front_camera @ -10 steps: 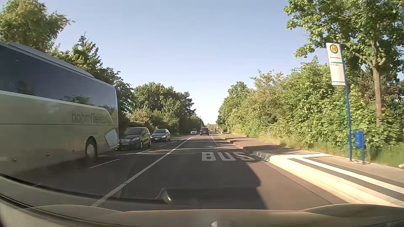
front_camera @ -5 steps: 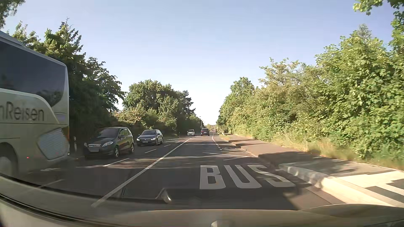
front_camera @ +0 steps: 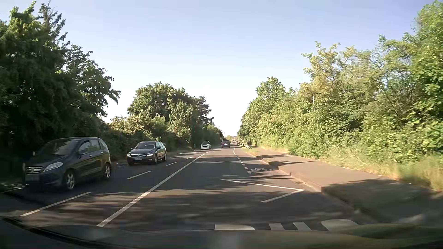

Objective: Follow the waypoints while adhering to traffic rules and regulations

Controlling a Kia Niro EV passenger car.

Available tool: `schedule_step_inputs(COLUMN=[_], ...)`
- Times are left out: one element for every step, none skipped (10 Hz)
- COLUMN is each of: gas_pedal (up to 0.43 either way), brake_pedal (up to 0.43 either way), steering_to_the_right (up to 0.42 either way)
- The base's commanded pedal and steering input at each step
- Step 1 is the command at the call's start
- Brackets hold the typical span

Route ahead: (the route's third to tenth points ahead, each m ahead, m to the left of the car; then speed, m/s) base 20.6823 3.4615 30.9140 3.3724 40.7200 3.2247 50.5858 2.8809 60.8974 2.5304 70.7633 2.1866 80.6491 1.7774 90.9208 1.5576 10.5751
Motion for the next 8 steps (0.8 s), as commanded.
schedule_step_inputs(gas_pedal=[0.059, 0.047, 0.047, 0.047, 0.047, 0.047, 0.047, 0.047], brake_pedal=[0.0, 0.0, 0.0, 0.0, 0.0, 0.0, 0.0, 0.0], steering_to_the_right=[-0.001, -0.001, -0.001, -0.001, -0.001, -0.001, -0.001, -0.001])
